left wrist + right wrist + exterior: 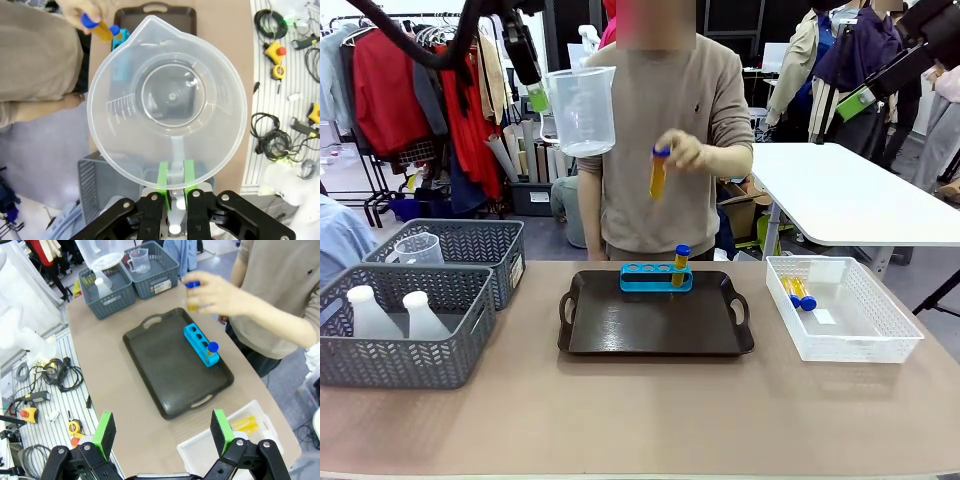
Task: Prepare the laboratory tools.
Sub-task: Pick up one Large Measuring Cup and place it on the Handle tray.
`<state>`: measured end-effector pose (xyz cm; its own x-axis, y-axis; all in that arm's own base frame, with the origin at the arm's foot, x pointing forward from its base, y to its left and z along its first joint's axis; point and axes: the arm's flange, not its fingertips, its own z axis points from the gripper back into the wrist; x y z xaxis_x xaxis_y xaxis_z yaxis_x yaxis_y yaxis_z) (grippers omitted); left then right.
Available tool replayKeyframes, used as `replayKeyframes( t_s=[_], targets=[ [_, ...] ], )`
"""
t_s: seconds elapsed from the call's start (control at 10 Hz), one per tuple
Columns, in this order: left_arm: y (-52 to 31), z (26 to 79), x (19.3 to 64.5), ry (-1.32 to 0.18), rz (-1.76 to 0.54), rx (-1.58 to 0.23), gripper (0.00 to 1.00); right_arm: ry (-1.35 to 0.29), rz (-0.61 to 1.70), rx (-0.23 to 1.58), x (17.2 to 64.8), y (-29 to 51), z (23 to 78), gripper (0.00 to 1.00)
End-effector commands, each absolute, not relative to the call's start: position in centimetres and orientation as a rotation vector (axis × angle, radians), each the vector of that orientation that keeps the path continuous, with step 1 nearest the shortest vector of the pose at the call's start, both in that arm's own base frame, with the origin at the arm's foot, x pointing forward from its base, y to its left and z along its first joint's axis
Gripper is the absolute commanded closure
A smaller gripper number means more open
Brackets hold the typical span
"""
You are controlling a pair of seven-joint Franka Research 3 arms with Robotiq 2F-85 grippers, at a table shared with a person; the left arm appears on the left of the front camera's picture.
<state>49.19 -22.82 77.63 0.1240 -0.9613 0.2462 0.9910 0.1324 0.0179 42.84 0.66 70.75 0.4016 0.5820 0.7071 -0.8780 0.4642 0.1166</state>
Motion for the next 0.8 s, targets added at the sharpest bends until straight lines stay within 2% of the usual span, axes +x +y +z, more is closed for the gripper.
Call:
replayKeyframes(
  t_s=[0.0, 0.7],
  targets=[
    [-21.66, 77.37, 48.62, -0.219, -1.424, -0.177, 1.00, -0.657, 0.985, 0.533, 42.80, 0.76, 70.90, 0.00],
    [-21.96, 78.00, 49.08, -0.223, -1.417, -0.160, 1.00, -0.657, 0.985, 0.533, 42.80, 0.76, 70.90, 0.00]
  ],
)
